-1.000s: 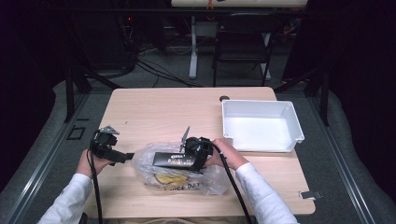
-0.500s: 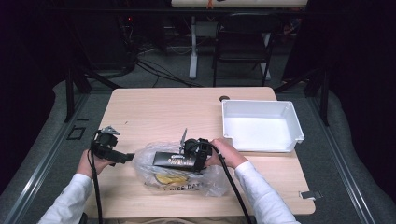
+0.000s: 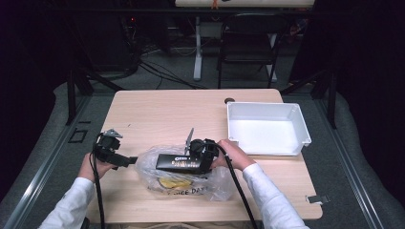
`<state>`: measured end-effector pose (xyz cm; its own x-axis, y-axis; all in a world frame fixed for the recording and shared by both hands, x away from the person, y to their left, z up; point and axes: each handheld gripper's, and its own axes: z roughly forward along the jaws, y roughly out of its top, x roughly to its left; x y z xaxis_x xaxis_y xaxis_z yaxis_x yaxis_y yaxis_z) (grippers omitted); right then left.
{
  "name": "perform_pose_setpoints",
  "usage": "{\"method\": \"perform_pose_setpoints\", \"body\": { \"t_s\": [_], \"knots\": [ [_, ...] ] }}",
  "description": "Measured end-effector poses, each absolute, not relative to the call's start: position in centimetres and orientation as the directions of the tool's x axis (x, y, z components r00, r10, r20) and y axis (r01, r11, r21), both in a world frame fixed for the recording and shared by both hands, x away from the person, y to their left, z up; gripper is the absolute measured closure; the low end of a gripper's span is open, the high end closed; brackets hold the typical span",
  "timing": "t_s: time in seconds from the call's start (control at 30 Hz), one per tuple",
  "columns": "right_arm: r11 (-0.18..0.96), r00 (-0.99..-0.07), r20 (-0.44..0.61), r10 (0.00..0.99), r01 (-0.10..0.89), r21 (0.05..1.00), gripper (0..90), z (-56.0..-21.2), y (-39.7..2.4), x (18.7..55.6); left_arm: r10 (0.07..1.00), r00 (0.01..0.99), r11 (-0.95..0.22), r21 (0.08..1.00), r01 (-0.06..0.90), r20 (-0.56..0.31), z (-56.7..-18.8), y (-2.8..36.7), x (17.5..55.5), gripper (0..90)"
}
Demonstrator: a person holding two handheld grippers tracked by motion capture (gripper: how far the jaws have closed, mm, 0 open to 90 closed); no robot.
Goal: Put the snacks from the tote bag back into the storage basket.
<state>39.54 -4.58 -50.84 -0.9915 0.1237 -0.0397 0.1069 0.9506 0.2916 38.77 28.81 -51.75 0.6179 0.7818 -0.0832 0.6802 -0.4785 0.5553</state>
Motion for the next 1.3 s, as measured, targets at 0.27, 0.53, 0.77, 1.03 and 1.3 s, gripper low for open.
{"method": "perform_pose_setpoints", "body": {
  "t_s": [0.27, 0.53, 0.77, 1.03, 1.3],
  "knots": [
    [0.939, -0.990, -0.044, 0.136, 0.114, 0.325, 37.6, -49.6, -5.2, 39.4, 0.781, 0.618, -0.478, 0.554, 0.681, -0.085, -51.7, 28.8, 38.8, 0.0],
    [0.932, -0.987, -0.055, 0.148, 0.120, 0.342, 37.6, -47.4, -6.3, 39.4, 0.786, 0.613, -0.472, 0.558, 0.683, -0.084, -51.8, 28.9, 38.9, 0.1],
    [0.928, -0.987, -0.067, 0.147, 0.115, 0.354, 37.6, -46.1, -7.1, 39.4, 0.786, 0.612, -0.471, 0.553, 0.687, -0.089, -51.9, 28.9, 39.0, 0.1],
    [0.923, -0.983, -0.083, 0.164, 0.123, 0.365, 37.6, -44.6, -8.5, 39.1, 0.780, 0.619, -0.480, 0.549, 0.684, -0.090, -52.0, 28.5, 39.1, 0.0],
    [0.925, -0.980, -0.097, 0.172, 0.127, 0.359, 37.6, -43.7, -9.8, 38.7, 0.783, 0.617, -0.480, 0.550, 0.684, -0.085, -52.0, 28.5, 39.0, 0.0]
  ]
}}
